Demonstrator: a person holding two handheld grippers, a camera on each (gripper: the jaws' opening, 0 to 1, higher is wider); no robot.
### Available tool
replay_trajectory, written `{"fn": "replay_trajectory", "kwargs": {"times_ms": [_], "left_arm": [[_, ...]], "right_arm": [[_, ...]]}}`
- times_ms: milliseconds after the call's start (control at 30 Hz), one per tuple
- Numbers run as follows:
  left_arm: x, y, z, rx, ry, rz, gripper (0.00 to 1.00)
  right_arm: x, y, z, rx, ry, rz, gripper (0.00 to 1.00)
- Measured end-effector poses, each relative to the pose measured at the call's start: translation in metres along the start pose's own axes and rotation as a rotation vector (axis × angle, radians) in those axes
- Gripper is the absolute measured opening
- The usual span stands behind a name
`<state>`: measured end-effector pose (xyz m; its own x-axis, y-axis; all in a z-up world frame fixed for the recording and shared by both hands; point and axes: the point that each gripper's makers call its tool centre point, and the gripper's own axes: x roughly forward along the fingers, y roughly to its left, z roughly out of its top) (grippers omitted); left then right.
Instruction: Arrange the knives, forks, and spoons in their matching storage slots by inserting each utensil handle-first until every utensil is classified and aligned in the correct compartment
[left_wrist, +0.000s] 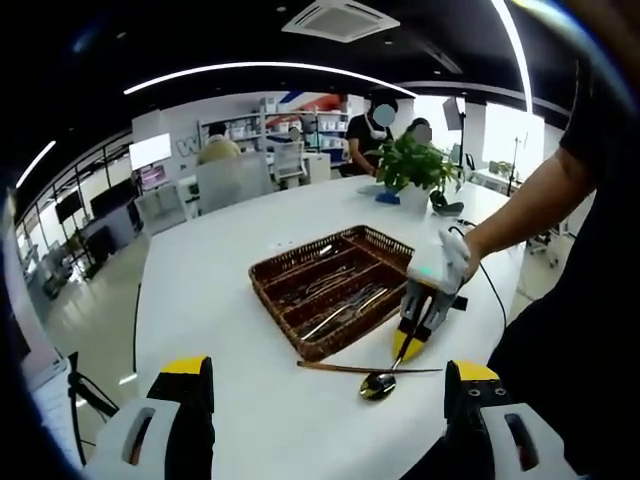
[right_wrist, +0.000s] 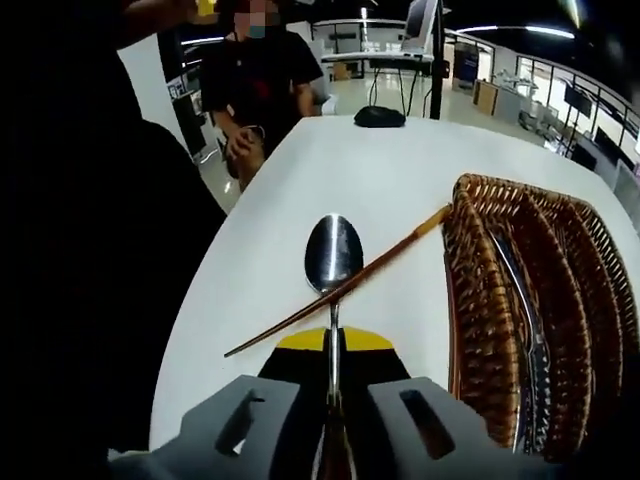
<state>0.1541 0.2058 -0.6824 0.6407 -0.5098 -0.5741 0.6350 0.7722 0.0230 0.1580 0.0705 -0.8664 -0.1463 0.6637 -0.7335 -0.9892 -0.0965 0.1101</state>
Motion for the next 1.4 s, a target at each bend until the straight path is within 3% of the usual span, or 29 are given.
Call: {"fn": "replay_trajectory", "kwargs": {"times_ms": [200,433,600,633,700,967,1400], "left_arm": [[0.003,-0.003,0.003,0.005,-0.008,-0.008,1.00],[0.005,-0.003,0.004,0.015,-0.011,-0.008,1.00],[0.007,-0.005,0.010,0.019,-0.023,-0.012,1.00],[0.008,-0.006,0.012,0.018,-0.029,-0.016,1.00],[0.009,-0.006,0.013,0.021,-0.030,-0.017,1.00],[0.012,-0.010,0.013,0.022,-0.029,-0.024,1.00],[0.018,-0.010,0.019,0.026,-0.036,-0.027,1.00]], "right_arm": [[-0.013,-0.004,0.003,0.063,-0.032,-0.005,0.00],[-0.033,-0.006,0.014,0.078,-0.080,-0.024,0.00],[-0.046,-0.014,0.011,0.162,-0.117,-0.045,0.00],[-0.049,-0.015,0.012,0.232,-0.143,-0.039,0.00],[-0.053,-0.017,0.012,0.274,-0.163,-0.043,0.00],[-0.061,-0.019,0.003,0.264,-0.157,-0.065,0.00],[-0.068,-0.019,-0.004,0.171,-0.091,-0.098,0.00]]}}
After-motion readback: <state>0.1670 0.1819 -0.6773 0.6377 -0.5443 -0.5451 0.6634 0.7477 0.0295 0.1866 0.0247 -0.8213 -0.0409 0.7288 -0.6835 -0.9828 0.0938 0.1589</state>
